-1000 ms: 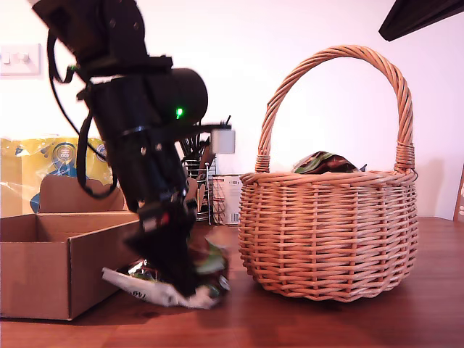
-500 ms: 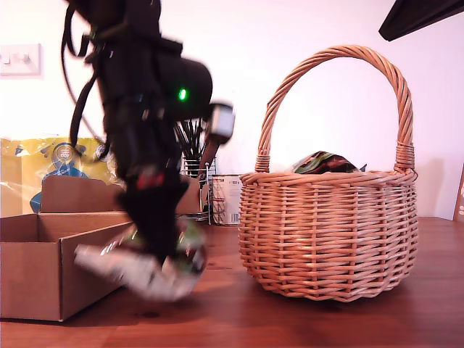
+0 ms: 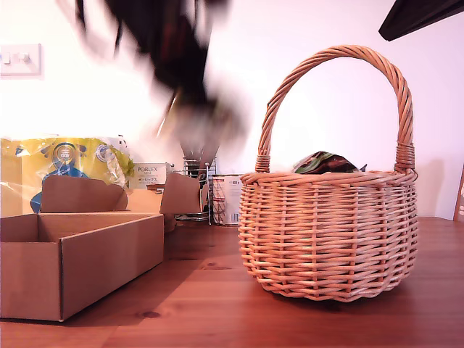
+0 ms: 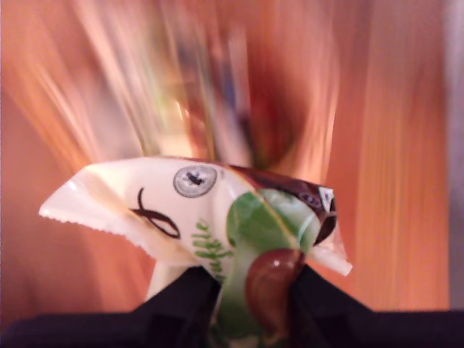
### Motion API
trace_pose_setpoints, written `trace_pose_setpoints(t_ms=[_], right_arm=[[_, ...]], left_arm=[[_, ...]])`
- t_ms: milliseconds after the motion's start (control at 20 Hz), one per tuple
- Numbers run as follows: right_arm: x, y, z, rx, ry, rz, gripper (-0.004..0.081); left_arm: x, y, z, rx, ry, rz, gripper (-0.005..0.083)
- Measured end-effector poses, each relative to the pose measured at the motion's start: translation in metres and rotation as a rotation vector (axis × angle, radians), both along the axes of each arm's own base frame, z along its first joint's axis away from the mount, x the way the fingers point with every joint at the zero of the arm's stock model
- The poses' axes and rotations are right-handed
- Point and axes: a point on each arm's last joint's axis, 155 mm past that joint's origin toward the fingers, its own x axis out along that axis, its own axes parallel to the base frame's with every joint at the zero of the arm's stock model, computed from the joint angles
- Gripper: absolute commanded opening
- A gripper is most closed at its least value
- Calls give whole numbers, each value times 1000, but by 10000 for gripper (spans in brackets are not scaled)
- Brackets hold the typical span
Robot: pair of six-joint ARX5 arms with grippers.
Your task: Move the bags of Easter eggs from the cardboard box on the left into the woven basket on the right side.
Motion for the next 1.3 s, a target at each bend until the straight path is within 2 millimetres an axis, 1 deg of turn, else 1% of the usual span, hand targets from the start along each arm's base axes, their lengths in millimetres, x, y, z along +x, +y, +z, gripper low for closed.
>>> trace_pose_setpoints(t_ms=[50, 100, 150, 200, 250, 400, 500, 600, 700, 750, 800, 850, 1000, 1100, 1150, 1300], right_arm=[[0, 0, 0, -3, -2, 1, -12], [0, -1, 0, -4, -2, -1, -11], [0, -1, 0, -6, -2, -2, -10], [0, -2, -1, -9, -2, -1, -10], [-1, -2, 0, -7, -5, -2, -10], [-4, -9, 6, -5, -28, -15, -10], [-6, -14, 10, -1, -45, -29, -10], [-6, -18, 11, -6, -55, -45, -10], [-6, -18, 12, -5, -57, -46, -10], [-6, -18, 12, -5, -57, -46, -10], [-6, -18, 12, -5, -57, -46, -10], [-6, -18, 12, -6, -56, -46, -10], [-6, -18, 12, -5, -57, -45, -10], [-6, -18, 12, -7, -58, -44, -10], [-6, -18, 12, -7, -59, -44, -10], [-6, -18, 12, -9, -60, -43, -10]], left_arm=[[-1, -10, 22, -85, -27, -20, 103], [-1, -19, 36, -138, -58, -42, 103], [0, -26, 42, -168, -78, -55, 103], [2, -34, 42, -187, -83, -61, 103], [4, -42, 36, -189, -80, -71, 103], [9, -66, -2, -164, -33, -103, 103], [10, -79, -22, -154, -18, -120, 103], [11, -90, -26, -169, -34, -136, 103], [16, -97, -23, -198, -67, -141, 103], [20, -101, -25, -208, -78, -143, 103], [23, -105, -31, -208, -80, -143, 103], [27, -108, -43, -197, -70, -140, 103], [40, -111, -91, -124, -34, -107, 103], [41, -110, -120, -84, 10, -102, 105], [41, -110, -123, -76, 16, -101, 105], [41, -110, -122, -58, 13, -90, 125]])
